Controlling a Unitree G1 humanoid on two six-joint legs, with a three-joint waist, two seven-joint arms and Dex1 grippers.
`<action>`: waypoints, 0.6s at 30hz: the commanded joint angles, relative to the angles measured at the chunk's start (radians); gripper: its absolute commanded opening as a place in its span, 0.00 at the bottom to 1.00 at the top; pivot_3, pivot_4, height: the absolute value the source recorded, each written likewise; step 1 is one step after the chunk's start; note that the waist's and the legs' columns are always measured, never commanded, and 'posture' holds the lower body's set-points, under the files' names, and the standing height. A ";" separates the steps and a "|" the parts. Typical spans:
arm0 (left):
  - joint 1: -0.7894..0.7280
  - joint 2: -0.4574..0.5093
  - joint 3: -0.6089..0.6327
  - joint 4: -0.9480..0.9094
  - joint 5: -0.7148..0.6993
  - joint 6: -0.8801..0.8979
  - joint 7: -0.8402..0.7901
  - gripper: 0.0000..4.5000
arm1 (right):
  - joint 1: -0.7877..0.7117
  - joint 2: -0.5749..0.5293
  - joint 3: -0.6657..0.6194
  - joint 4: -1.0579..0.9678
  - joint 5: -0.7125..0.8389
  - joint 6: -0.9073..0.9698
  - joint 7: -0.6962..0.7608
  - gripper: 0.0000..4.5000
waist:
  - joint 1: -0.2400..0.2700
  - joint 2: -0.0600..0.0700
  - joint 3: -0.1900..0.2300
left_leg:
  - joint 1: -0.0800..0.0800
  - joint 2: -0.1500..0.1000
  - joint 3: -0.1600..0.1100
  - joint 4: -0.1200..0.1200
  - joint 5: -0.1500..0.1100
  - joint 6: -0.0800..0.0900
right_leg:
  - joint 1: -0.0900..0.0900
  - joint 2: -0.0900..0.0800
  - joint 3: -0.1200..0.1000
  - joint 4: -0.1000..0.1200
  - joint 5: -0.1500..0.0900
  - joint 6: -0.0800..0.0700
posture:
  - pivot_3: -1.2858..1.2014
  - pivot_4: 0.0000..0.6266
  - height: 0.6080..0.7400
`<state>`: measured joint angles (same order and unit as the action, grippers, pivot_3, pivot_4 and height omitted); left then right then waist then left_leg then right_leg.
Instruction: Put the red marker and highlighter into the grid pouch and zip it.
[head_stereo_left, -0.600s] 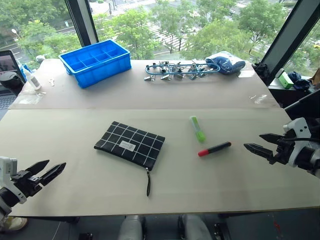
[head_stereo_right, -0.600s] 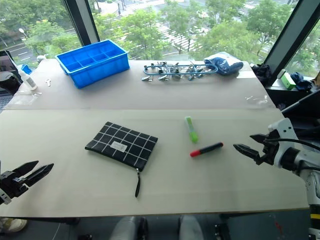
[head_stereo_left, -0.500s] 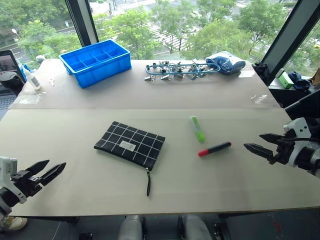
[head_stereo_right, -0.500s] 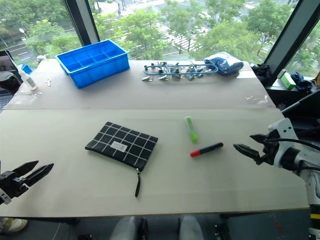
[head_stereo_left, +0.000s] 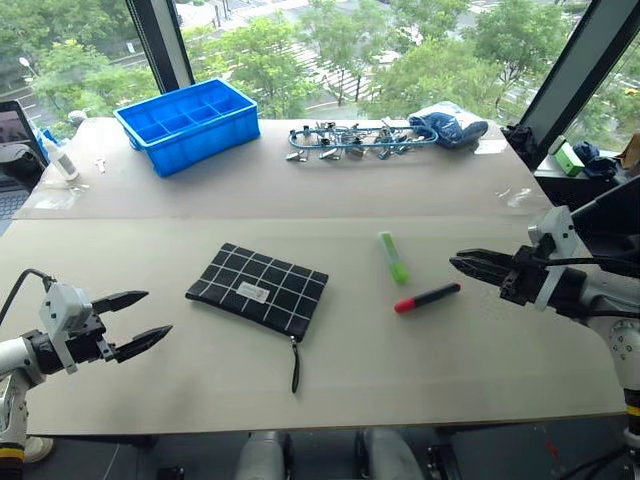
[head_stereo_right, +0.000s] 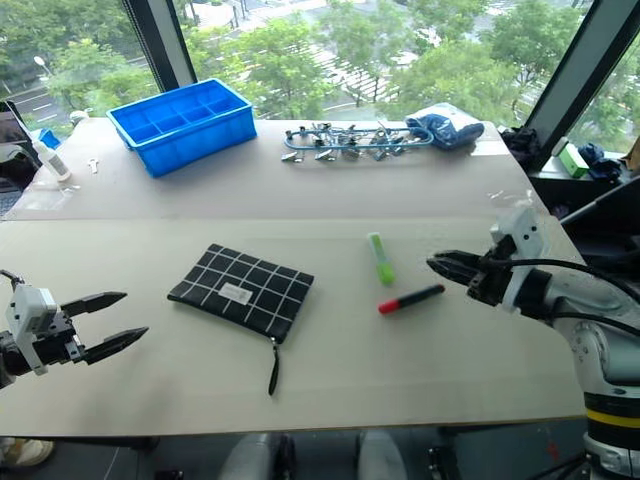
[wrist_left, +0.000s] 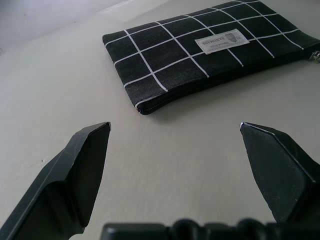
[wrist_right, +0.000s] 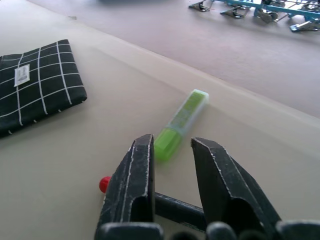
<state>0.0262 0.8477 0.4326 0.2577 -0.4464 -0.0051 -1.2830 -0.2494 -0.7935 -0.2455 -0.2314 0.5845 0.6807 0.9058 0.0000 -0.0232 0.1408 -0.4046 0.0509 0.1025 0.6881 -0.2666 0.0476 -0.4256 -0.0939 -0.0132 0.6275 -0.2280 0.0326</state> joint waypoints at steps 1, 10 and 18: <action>-0.065 0.048 -0.046 0.025 0.039 -0.064 -0.047 1.00 | -0.062 0.080 0.157 -0.149 0.043 0.043 -0.017 0.01 | 0.000 0.000 0.000 | 0.000 0.000 0.000 0.000 0.000 0.000 | 0.000 0.000 0.000 0.000 0.000 0.000 | 0.52 0.24 1.00; -0.202 0.075 -0.154 0.102 0.052 -0.033 -0.130 1.00 | -0.310 0.370 0.524 0.072 -0.100 0.073 -0.080 0.01 | -0.014 -0.001 0.000 | -0.001 -0.001 0.007 0.002 0.000 0.000 | -0.002 0.002 -0.001 0.002 0.000 0.000 | 0.52 0.24 1.00; -0.270 0.091 -0.206 0.142 0.067 -0.001 -0.175 1.00 | -0.478 0.454 0.606 0.135 -0.036 0.174 0.074 0.01 | -0.012 0.000 0.000 | -0.006 -0.001 0.008 0.002 0.002 -0.003 | -0.006 0.002 -0.002 0.004 -0.001 -0.001 | 0.52 0.24 1.00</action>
<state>-0.2254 0.9187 0.2237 0.4015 -0.3849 0.0002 -1.4464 -0.7046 -0.3329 0.3401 -0.0889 0.5250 0.8215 0.9246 -0.0123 -0.0236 0.1407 -0.4102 0.0503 0.1110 0.6900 -0.2646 0.0444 -0.4313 -0.0916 -0.0156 0.6313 -0.2286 0.0320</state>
